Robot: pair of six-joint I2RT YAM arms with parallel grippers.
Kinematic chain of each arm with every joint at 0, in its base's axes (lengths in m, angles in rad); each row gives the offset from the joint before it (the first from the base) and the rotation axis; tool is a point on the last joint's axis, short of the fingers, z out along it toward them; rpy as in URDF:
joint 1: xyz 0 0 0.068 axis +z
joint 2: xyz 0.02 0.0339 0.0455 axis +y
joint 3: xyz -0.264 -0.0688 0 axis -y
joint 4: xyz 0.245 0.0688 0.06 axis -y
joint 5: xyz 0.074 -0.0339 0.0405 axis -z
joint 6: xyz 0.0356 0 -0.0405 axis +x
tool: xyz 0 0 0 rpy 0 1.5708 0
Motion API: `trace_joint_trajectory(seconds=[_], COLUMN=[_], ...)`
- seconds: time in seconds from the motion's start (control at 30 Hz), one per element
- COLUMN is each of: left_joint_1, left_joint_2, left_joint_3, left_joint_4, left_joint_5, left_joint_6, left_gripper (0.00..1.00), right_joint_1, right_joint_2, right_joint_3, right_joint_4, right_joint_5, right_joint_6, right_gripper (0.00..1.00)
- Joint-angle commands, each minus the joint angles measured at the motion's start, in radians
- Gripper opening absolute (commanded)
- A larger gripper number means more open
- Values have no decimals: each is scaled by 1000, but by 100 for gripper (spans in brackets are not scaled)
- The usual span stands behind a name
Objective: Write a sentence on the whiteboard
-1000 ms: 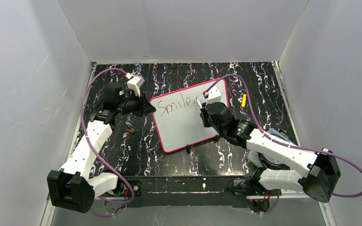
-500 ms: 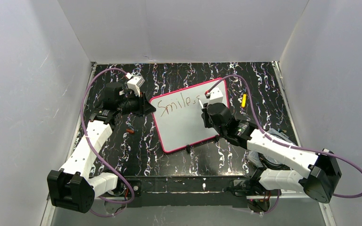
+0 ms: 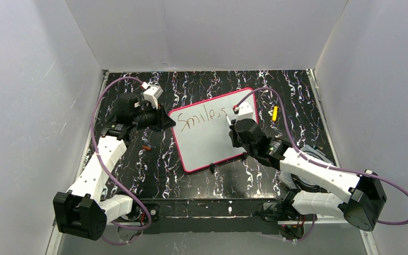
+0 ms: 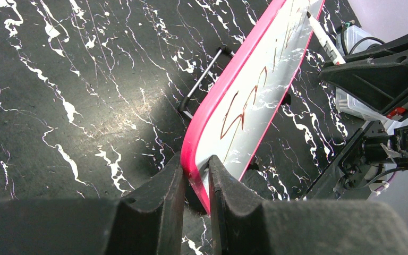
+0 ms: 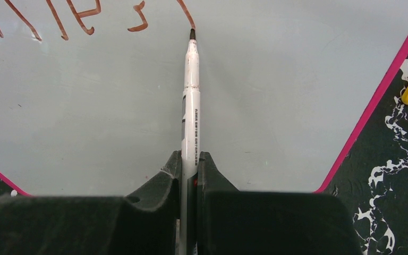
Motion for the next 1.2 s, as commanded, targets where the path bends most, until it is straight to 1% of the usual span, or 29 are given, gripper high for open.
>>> trace_joint_trajectory(seconds=[0.0,0.23,0.37,0.53,0.67,0.9,1.17], left_joint_1=[-4,-4,-4,-4,-4,-4,-4], left_joint_2=[-10,-10,-9,-7,-7,-6,-4], left_joint_3=[10,10,10,10,10,10,10], left_joint_4=[-10,-10,-10,-8,-8,-8,-8], left_joint_5=[-21,-19,-20,-18,-19,-20,-19], left_joint_6=[44,43,43,42,42,43,43], left_gripper=[0,0,0,0,0,0,0], right_joint_1=[6,18,24,26,26,25,15], right_joint_2=[3,-8,-62,-120,-80,-14,16], right_joint_3=[1,12,2,1,48,85,82], right_joint_4=[29,44,58,60,26,45,34], right_joint_5=[-46,-62,-59,8,70,87,101], right_joint_6=[-14,-31,-32,-44,-66,-109,-101], right_gripper=[1,1,1,1,1,1,1])
